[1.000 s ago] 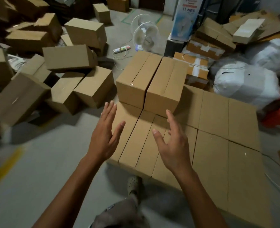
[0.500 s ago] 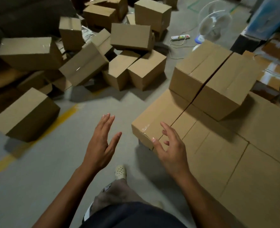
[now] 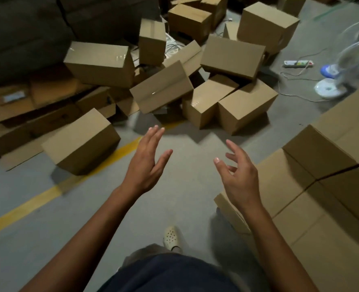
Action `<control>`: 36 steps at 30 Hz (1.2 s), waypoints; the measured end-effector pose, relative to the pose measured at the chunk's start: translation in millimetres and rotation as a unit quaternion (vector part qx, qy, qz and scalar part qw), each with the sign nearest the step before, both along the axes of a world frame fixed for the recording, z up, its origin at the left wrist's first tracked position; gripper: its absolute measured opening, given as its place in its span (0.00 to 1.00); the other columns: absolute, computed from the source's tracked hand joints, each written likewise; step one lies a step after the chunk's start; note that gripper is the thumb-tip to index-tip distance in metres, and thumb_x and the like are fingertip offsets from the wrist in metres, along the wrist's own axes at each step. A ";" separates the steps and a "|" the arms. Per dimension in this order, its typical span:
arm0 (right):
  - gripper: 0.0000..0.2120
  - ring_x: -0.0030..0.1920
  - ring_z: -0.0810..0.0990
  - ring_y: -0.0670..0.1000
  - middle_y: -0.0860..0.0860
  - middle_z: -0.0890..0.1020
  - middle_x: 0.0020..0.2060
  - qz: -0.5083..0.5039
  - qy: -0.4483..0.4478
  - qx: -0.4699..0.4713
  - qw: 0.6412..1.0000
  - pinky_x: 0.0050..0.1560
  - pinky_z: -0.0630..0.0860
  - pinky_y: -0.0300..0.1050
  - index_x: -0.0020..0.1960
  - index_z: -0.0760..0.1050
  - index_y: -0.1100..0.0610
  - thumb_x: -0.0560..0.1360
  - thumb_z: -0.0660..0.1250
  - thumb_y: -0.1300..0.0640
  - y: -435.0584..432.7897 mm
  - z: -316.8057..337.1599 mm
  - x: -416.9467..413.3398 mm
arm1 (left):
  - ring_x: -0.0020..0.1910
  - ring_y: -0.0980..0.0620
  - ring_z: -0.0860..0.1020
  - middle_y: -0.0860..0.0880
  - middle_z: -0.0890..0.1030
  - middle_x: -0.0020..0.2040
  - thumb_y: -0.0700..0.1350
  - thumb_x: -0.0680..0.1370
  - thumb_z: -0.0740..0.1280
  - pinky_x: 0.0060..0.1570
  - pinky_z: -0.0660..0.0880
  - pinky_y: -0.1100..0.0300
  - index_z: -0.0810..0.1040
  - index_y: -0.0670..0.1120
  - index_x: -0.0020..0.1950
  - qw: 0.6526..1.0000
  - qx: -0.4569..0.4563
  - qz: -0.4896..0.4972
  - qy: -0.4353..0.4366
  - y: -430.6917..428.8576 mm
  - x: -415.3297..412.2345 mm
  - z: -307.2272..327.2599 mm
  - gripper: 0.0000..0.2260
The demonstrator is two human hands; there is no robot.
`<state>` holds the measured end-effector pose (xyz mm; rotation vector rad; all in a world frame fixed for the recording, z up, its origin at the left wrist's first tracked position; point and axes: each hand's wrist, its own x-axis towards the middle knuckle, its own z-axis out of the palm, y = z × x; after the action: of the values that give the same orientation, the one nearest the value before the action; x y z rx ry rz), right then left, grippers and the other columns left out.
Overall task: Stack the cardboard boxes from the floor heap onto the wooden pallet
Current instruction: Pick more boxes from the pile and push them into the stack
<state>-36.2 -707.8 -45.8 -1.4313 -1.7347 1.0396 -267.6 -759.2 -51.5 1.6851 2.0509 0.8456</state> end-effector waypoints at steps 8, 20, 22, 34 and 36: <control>0.25 0.63 0.73 0.43 0.50 0.74 0.69 0.024 -0.005 -0.017 1.000 0.62 0.77 0.47 0.75 0.66 0.47 0.79 0.67 0.49 110.5 -3.3 -95.0 | 0.80 0.51 0.54 0.49 0.58 0.81 0.59 0.82 0.56 0.72 0.54 0.57 0.59 0.50 0.81 1.000 -0.009 0.015 0.004 103.0 -92.1 -3.1 0.29; 0.25 0.65 0.72 0.44 0.48 0.71 0.72 0.054 0.015 -0.074 0.996 0.57 0.72 0.40 0.76 0.65 0.47 0.80 0.66 0.50 375.2 -40.8 -192.2 | 0.79 0.49 0.57 0.48 0.61 0.80 0.55 0.83 0.58 0.76 0.59 0.48 0.60 0.50 0.80 0.995 -0.069 0.069 -0.031 343.3 -187.3 -51.5 0.26; 0.25 0.66 0.72 0.45 0.48 0.71 0.72 0.047 0.020 -0.100 0.994 0.57 0.73 0.42 0.75 0.66 0.48 0.80 0.66 0.50 420.8 -43.1 -200.3 | 0.79 0.49 0.59 0.47 0.63 0.79 0.55 0.84 0.58 0.75 0.60 0.49 0.61 0.49 0.80 0.992 -0.082 0.081 -0.049 389.0 -198.5 -52.7 0.25; 0.20 0.62 0.76 0.52 0.51 0.77 0.64 -0.068 0.026 -0.238 0.968 0.63 0.77 0.56 0.71 0.71 0.51 0.79 0.68 0.53 643.3 -102.7 -254.4 | 0.72 0.46 0.68 0.44 0.71 0.73 0.52 0.85 0.58 0.65 0.63 0.56 0.68 0.44 0.76 0.987 -0.128 0.075 -0.065 636.2 -281.6 -79.3 0.21; 0.20 0.63 0.76 0.53 0.52 0.77 0.64 -0.097 0.031 -0.265 0.959 0.64 0.76 0.59 0.70 0.72 0.51 0.79 0.68 0.52 676.4 -120.4 -267.9 | 0.70 0.46 0.69 0.44 0.71 0.72 0.52 0.85 0.58 0.66 0.66 0.52 0.70 0.45 0.74 0.986 -0.140 0.062 -0.069 681.8 -298.3 -91.3 0.20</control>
<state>-304.1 -31.4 -166.2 -1.8233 -1.2854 1.4926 -566.0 -77.4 -142.8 1.3253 2.0843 0.6550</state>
